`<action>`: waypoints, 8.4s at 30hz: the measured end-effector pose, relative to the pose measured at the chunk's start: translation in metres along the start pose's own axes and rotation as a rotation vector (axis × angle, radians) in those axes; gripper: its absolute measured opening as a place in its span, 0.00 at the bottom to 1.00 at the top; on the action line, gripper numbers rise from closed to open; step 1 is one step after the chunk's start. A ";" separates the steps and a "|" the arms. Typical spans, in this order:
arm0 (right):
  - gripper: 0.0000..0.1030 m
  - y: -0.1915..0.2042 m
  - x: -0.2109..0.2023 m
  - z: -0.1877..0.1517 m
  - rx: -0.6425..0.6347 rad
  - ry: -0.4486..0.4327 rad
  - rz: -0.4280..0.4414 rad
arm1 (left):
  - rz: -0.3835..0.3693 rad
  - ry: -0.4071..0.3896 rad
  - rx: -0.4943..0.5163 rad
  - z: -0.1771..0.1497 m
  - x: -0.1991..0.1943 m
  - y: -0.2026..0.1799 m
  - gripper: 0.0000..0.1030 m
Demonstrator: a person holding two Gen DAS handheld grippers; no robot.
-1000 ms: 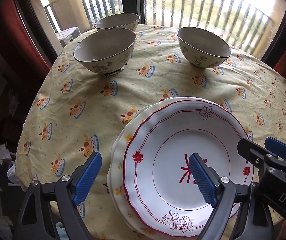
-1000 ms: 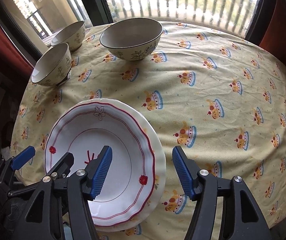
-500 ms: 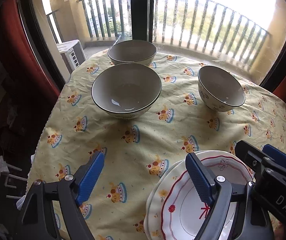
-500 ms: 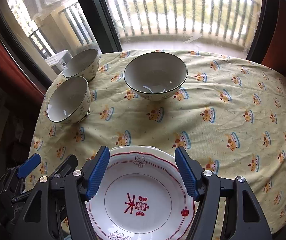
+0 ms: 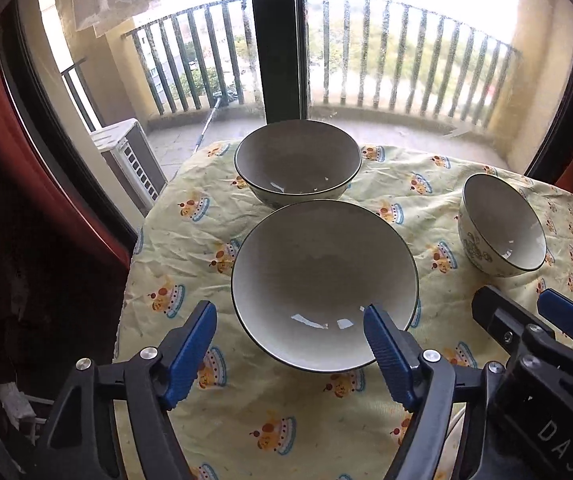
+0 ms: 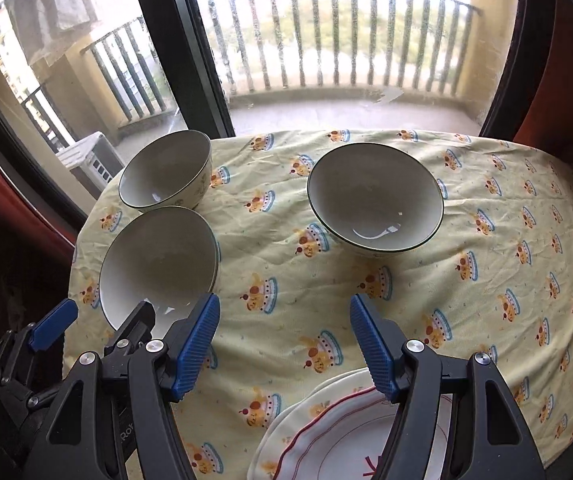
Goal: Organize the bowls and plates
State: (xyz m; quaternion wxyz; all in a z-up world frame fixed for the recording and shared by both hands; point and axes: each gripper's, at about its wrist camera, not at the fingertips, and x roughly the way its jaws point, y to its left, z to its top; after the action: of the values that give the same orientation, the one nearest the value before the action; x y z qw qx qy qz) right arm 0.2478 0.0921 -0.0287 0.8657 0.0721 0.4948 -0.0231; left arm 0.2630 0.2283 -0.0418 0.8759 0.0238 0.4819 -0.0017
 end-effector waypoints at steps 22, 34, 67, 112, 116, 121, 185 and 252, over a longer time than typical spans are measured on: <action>0.23 0.047 0.076 0.017 0.011 0.023 -0.032 | -0.012 0.037 -0.009 0.015 0.069 0.021 0.25; 0.15 0.055 0.077 0.020 -0.047 0.050 -0.020 | -0.016 0.082 -0.024 0.012 0.071 0.025 0.21; 0.15 -0.054 -0.039 -0.012 -0.004 -0.016 -0.019 | -0.029 0.019 0.010 -0.023 -0.047 -0.089 0.21; 0.15 -0.319 -0.049 -0.090 0.088 0.117 -0.119 | -0.149 0.200 0.105 -0.119 -0.042 -0.330 0.21; 0.15 -0.324 -0.046 -0.095 0.093 0.132 -0.122 | -0.150 0.231 0.114 -0.123 -0.038 -0.334 0.21; 0.15 -0.326 -0.045 -0.100 0.088 0.120 -0.118 | -0.134 0.216 0.152 -0.126 -0.039 -0.339 0.25; 0.67 -0.143 -0.016 0.060 0.002 -0.092 -0.072 | -0.102 -0.064 0.098 0.046 -0.016 -0.166 0.75; 0.24 -0.195 0.001 0.053 0.091 -0.067 -0.059 | -0.134 -0.055 0.025 0.029 -0.006 -0.221 0.22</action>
State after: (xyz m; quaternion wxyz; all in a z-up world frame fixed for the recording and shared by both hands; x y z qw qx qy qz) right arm 0.2716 -0.1079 -0.0228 0.8766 0.0961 0.4658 -0.0733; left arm 0.2783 0.0065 -0.0299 0.8862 0.0023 0.4583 -0.0671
